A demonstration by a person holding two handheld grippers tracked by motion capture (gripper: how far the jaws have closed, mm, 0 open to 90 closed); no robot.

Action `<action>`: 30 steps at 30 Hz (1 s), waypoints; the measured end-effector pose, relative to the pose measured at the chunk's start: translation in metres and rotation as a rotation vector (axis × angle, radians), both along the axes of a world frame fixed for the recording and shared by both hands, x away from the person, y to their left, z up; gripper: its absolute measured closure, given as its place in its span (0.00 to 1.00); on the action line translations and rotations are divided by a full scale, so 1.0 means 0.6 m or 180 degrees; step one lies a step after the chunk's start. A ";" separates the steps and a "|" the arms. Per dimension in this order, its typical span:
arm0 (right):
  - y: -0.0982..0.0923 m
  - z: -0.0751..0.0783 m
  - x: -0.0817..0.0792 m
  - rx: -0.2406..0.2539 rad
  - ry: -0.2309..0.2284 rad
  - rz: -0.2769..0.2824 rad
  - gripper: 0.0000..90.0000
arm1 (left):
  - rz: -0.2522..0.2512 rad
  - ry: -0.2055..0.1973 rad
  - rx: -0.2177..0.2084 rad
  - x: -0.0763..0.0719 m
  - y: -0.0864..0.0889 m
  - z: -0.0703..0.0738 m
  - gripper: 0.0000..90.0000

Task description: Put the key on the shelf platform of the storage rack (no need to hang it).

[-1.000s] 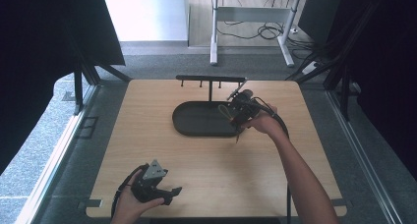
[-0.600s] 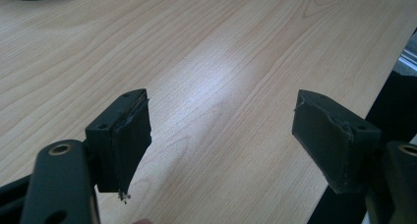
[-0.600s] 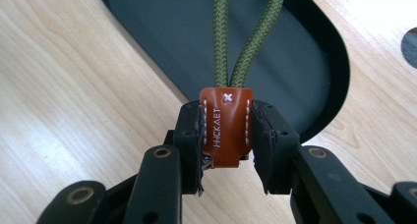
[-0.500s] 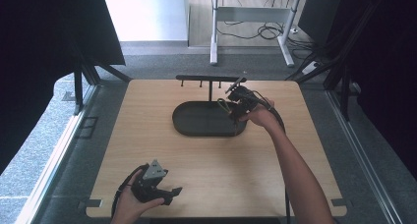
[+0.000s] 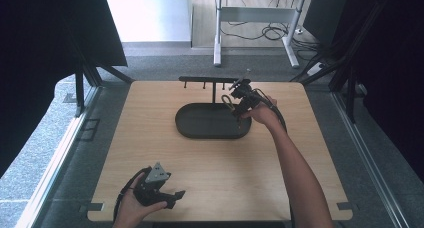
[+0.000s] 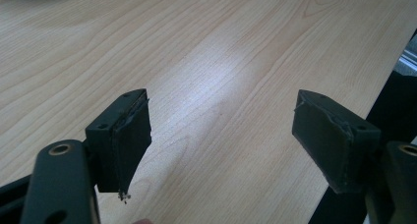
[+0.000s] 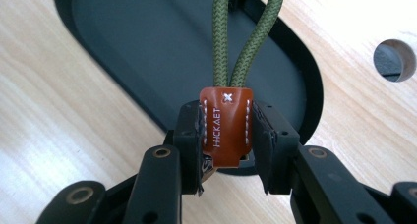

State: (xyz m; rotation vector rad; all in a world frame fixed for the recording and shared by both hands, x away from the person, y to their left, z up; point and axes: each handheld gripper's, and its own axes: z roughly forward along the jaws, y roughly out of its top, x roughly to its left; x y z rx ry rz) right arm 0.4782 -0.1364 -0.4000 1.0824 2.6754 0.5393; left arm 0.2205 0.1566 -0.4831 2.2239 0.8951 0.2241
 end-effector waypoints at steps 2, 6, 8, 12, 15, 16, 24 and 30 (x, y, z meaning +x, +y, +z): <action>0.003 -0.006 0.004 -0.0029 -0.0030 -0.0001 0.75 | 0.0004 0.0001 0.0001 0.000 0.000 0.000 0.26; 0.005 -0.010 0.009 -0.0019 -0.0057 -0.0035 0.75 | -0.0003 0.0003 -0.0002 0.000 0.000 0.000 0.26; 0.006 -0.009 0.011 -0.0007 -0.0068 -0.0052 0.75 | -0.0002 0.0002 -0.0003 0.000 0.000 0.000 0.26; 0.004 -0.005 0.014 0.0030 -0.0110 -0.0095 0.75 | -0.0001 0.0005 0.0002 0.001 0.000 -0.001 0.26; 0.004 -0.011 0.016 0.0008 -0.0120 -0.0114 0.75 | -0.0004 0.0010 -0.0007 0.001 -0.001 -0.002 0.26; 0.003 -0.014 0.017 0.0022 -0.0117 -0.0113 0.75 | -0.0004 0.0010 -0.0007 0.001 -0.001 -0.002 0.26; 0.004 -0.045 0.016 -0.0061 -0.0050 -0.0120 0.74 | -0.0001 0.0015 0.0000 0.001 -0.001 -0.003 0.26; 0.001 -0.058 0.013 -0.0065 -0.0012 -0.0136 0.73 | 0.0001 0.0025 0.0009 0.002 -0.002 -0.005 0.26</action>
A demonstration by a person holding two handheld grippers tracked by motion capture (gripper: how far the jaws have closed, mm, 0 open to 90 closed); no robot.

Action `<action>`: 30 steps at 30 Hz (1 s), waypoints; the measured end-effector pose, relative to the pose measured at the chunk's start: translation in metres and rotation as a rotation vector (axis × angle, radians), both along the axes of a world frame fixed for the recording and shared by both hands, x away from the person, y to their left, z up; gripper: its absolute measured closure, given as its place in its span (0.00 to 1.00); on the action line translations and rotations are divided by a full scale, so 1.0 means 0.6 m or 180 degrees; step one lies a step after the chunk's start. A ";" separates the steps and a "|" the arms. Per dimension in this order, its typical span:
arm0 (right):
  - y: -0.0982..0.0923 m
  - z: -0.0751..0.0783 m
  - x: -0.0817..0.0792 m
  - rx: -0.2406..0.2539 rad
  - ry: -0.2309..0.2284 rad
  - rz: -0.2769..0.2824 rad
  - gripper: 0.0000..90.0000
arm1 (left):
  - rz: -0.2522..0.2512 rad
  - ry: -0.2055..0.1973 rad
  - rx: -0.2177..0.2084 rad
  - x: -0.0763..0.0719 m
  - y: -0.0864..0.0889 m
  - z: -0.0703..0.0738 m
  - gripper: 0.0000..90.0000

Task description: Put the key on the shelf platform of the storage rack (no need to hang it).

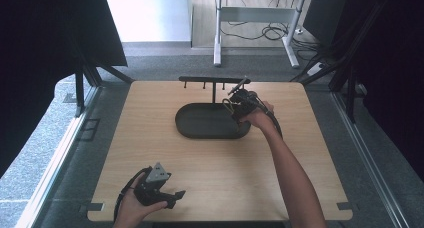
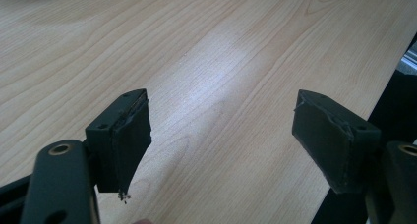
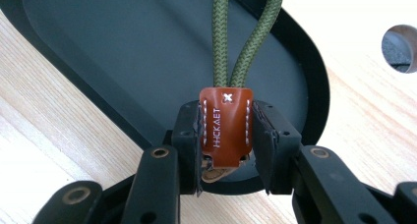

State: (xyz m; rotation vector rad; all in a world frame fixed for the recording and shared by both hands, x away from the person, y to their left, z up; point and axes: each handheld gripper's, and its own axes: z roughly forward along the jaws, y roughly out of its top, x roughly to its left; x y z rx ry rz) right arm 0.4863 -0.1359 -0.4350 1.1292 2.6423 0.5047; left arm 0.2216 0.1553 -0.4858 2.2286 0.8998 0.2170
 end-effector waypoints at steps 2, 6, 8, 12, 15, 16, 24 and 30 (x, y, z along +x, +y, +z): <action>-0.001 -0.003 -0.001 0.0003 0.0018 0.0000 0.72 | -0.0010 0.0000 0.0000 0.000 -0.001 -0.001 0.26; -0.002 -0.004 -0.004 0.0008 0.0020 0.0003 0.68 | -0.0018 0.0004 0.0005 0.000 -0.003 -0.001 0.26; -0.002 -0.002 -0.005 0.0008 0.0009 0.0004 0.68 | -0.0016 0.0005 0.0004 0.000 -0.003 -0.001 0.26; -0.006 0.003 -0.007 0.0043 -0.0003 0.0001 0.68 | -0.0015 0.0005 0.0004 0.000 -0.002 -0.001 0.26; -0.008 0.006 -0.009 0.0042 -0.0003 -0.0003 0.67 | -0.0020 0.0007 0.0006 0.000 -0.003 -0.001 0.26; -0.008 0.006 -0.009 0.0042 -0.0003 -0.0003 0.67 | -0.0020 0.0007 0.0006 0.000 -0.003 -0.001 0.26; -0.012 0.012 -0.023 0.0105 0.0001 0.0039 0.66 | -0.0032 0.0018 0.0023 0.000 -0.006 -0.003 0.26; -0.024 0.020 -0.042 0.0248 0.0001 0.0073 0.65 | -0.0045 0.0032 0.0041 0.001 -0.009 -0.006 0.26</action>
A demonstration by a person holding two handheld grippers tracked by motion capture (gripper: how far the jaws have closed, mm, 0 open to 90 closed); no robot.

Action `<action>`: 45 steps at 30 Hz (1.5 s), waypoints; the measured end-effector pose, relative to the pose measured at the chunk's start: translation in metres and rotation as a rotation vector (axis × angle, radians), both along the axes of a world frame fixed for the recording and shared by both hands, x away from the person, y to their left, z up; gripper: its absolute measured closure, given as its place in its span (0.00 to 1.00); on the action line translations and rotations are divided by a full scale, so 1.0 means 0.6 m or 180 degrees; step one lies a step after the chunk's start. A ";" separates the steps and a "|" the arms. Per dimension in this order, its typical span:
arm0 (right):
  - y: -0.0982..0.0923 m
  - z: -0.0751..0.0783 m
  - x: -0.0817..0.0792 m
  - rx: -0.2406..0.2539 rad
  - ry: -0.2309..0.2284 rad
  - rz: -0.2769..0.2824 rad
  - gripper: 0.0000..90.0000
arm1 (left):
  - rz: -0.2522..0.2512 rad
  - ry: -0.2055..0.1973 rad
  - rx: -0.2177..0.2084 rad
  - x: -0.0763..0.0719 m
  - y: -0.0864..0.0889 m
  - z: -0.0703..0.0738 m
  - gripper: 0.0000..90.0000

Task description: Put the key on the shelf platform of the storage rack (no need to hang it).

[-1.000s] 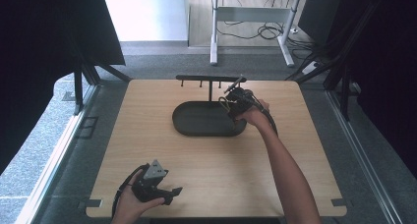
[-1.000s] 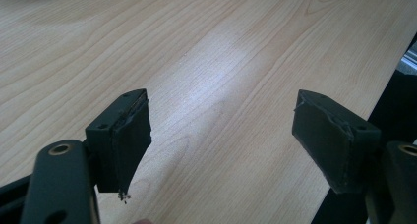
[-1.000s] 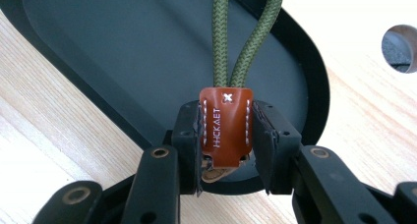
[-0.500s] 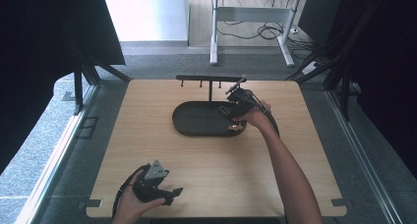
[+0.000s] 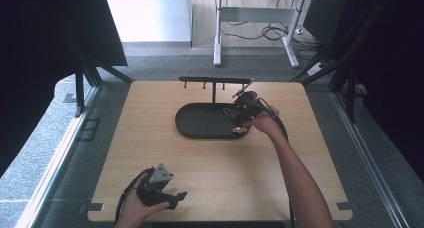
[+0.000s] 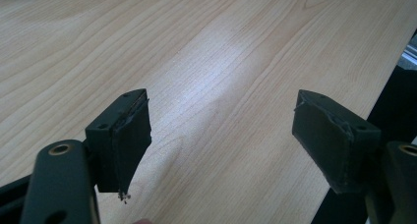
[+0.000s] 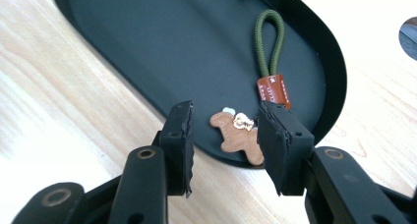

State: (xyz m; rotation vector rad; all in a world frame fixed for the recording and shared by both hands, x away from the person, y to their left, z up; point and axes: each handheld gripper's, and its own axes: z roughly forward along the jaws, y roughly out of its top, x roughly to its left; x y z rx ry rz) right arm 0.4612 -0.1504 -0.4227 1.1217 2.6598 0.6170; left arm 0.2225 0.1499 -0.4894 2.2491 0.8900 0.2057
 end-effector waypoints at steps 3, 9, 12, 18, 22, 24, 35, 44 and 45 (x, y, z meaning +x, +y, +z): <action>-0.007 0.003 -0.009 0.0016 -0.0023 0.0024 0.64 | -0.0007 -0.0003 0.0008 0.000 -0.001 0.000 0.26; -0.042 0.006 -0.045 0.0213 -0.0026 0.0091 0.62 | -0.0004 -0.0002 0.0019 -0.001 -0.004 0.000 0.26; -0.061 0.002 -0.064 0.0243 -0.0034 0.0098 0.62 | -0.0006 0.0000 0.0031 -0.001 -0.005 -0.001 0.26; -0.102 -0.013 -0.101 0.0404 -0.0074 0.0079 0.61 | 0.0000 0.0011 0.0052 0.000 -0.007 -0.003 0.26; -0.127 -0.030 -0.126 0.0462 -0.0095 0.0037 0.59 | 0.0011 0.0002 0.0055 0.000 -0.007 -0.003 0.26; -0.138 -0.040 -0.138 0.0502 -0.0101 0.0016 0.57 | 0.0015 -0.0007 0.0060 0.000 -0.006 -0.003 0.26; -0.177 -0.100 -0.207 0.0583 -0.0143 -0.0134 0.51 | 0.0010 0.0023 0.0090 0.001 -0.011 -0.009 0.26; -0.182 -0.105 -0.231 0.0637 -0.0317 -0.0155 0.44 | -0.0003 0.0037 0.0121 0.000 -0.022 -0.013 0.26; -0.183 -0.103 -0.232 0.0633 -0.0332 -0.0163 0.44 | -0.0026 0.0026 0.0126 0.000 -0.024 -0.012 0.26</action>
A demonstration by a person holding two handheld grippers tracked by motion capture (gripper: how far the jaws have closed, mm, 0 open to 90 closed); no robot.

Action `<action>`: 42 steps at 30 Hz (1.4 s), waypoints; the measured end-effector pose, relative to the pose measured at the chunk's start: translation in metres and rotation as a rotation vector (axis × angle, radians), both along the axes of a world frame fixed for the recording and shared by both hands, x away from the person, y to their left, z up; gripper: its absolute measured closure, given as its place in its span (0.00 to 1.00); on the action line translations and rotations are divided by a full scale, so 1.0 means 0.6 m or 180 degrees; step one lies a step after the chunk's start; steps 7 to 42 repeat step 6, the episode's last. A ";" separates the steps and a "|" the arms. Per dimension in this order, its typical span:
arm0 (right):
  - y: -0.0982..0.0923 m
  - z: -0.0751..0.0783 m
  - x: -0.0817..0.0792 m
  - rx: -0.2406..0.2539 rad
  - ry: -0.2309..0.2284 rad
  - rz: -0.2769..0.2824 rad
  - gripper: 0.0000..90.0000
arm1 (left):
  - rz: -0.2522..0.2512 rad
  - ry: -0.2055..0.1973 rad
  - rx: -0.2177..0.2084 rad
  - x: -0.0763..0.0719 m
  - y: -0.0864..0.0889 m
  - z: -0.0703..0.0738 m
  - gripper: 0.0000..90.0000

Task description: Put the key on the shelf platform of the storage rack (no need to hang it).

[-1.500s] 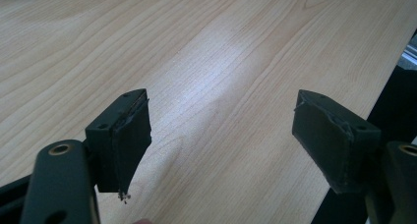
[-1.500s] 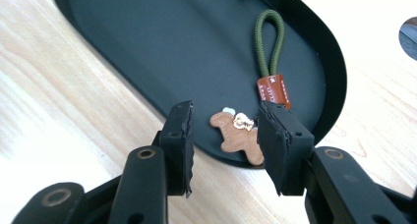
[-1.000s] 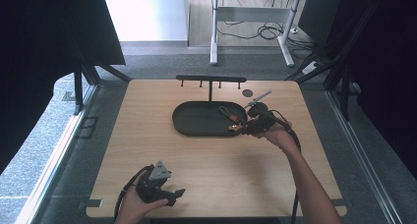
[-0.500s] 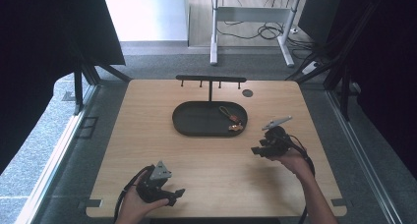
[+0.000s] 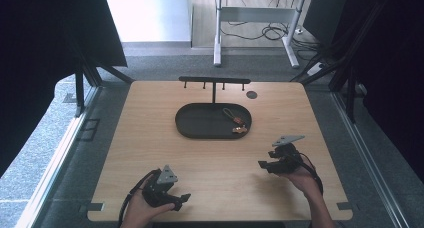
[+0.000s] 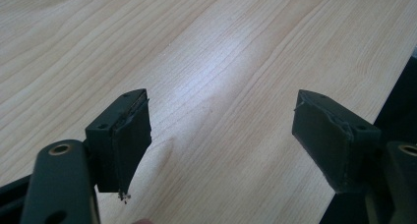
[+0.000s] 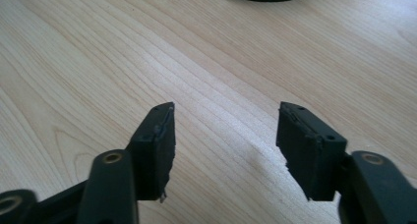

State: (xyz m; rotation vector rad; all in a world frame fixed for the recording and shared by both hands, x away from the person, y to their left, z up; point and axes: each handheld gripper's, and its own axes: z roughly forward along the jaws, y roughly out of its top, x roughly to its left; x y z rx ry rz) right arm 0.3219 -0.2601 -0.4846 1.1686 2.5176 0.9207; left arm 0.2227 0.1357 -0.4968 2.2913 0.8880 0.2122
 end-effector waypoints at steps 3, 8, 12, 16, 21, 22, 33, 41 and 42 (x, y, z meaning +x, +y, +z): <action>-0.006 0.006 -0.005 0.0070 -0.0103 -0.0020 0.43 | -0.0017 0.0000 -0.0015 0.000 -0.003 0.002 0.25; -0.016 0.007 -0.003 0.0136 -0.0137 -0.0047 0.41 | -0.0009 0.0016 -0.0023 0.004 -0.002 0.000 0.25; -0.016 0.007 -0.003 0.0136 -0.0137 -0.0047 0.41 | -0.0009 0.0016 -0.0023 0.004 -0.002 0.000 0.25; -0.016 0.007 -0.003 0.0136 -0.0137 -0.0047 0.41 | -0.0009 0.0016 -0.0023 0.004 -0.002 0.000 0.25; -0.016 0.007 -0.003 0.0136 -0.0137 -0.0047 0.41 | -0.0009 0.0016 -0.0023 0.004 -0.002 0.000 0.25; -0.016 0.007 -0.003 0.0136 -0.0137 -0.0047 0.41 | -0.0009 0.0016 -0.0023 0.004 -0.002 0.000 0.25; -0.016 0.007 -0.003 0.0136 -0.0137 -0.0047 0.41 | -0.0009 0.0016 -0.0023 0.004 -0.002 0.000 0.25; -0.016 0.007 -0.003 0.0136 -0.0137 -0.0047 0.41 | -0.0009 0.0016 -0.0023 0.004 -0.002 0.000 0.25; -0.016 0.007 -0.003 0.0136 -0.0137 -0.0047 0.41 | -0.0009 0.0016 -0.0023 0.004 -0.002 0.000 0.25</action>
